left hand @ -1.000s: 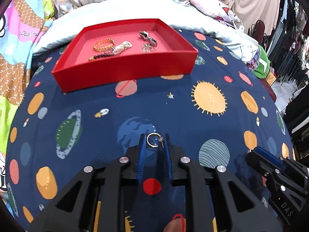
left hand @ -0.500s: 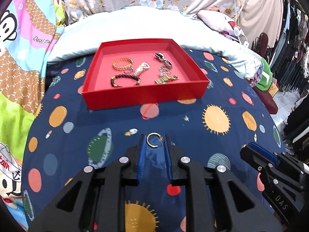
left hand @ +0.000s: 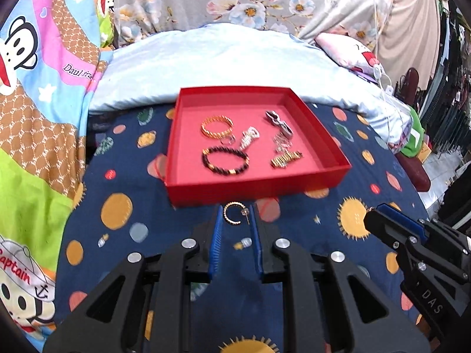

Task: Organize jewelry
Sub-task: 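Carry both hoop earrings over the red tray, then lower both tools into the tray and open them to release the earrings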

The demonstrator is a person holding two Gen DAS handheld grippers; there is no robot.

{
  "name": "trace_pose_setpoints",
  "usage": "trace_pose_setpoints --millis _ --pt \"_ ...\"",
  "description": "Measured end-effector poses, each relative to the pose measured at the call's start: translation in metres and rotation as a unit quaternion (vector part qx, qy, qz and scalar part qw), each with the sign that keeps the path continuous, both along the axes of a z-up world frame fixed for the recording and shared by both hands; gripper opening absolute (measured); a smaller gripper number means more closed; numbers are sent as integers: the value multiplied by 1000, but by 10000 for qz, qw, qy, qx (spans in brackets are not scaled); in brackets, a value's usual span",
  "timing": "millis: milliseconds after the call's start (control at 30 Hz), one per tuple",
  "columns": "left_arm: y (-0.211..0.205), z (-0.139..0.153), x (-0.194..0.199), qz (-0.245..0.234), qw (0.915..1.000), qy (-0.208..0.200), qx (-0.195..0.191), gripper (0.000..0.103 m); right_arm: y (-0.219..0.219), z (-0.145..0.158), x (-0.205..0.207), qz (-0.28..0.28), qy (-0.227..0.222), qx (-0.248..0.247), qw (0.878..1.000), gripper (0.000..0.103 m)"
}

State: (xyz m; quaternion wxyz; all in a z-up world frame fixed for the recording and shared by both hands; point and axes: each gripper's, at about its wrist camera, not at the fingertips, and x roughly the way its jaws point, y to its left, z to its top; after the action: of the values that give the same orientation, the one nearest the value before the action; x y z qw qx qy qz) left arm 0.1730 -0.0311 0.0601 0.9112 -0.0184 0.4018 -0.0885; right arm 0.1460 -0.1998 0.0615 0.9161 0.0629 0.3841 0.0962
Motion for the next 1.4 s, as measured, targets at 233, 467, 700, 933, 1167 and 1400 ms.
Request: trace_pose_setpoints --millis 233,467,700,933,1167,1400 --pt "10 10 25 109 9998 -149 -14 18 6 6 29 16 -125 6 9999 16" --pt "6 20 55 99 9995 -305 24 18 6 15 63 16 -259 -34 9997 16" --pt "-2 27 90 102 9990 -426 -58 18 1 23 100 -22 -368 45 9993 16" --pt "-11 20 131 124 9993 -348 -22 18 -4 21 142 -52 -312 151 9994 16" --pt "-20 5 163 163 9995 -258 104 18 -9 8 180 -126 -195 136 9996 16" --pt "-24 -6 183 202 9996 -164 132 18 -8 -6 205 -160 -64 73 9998 16"
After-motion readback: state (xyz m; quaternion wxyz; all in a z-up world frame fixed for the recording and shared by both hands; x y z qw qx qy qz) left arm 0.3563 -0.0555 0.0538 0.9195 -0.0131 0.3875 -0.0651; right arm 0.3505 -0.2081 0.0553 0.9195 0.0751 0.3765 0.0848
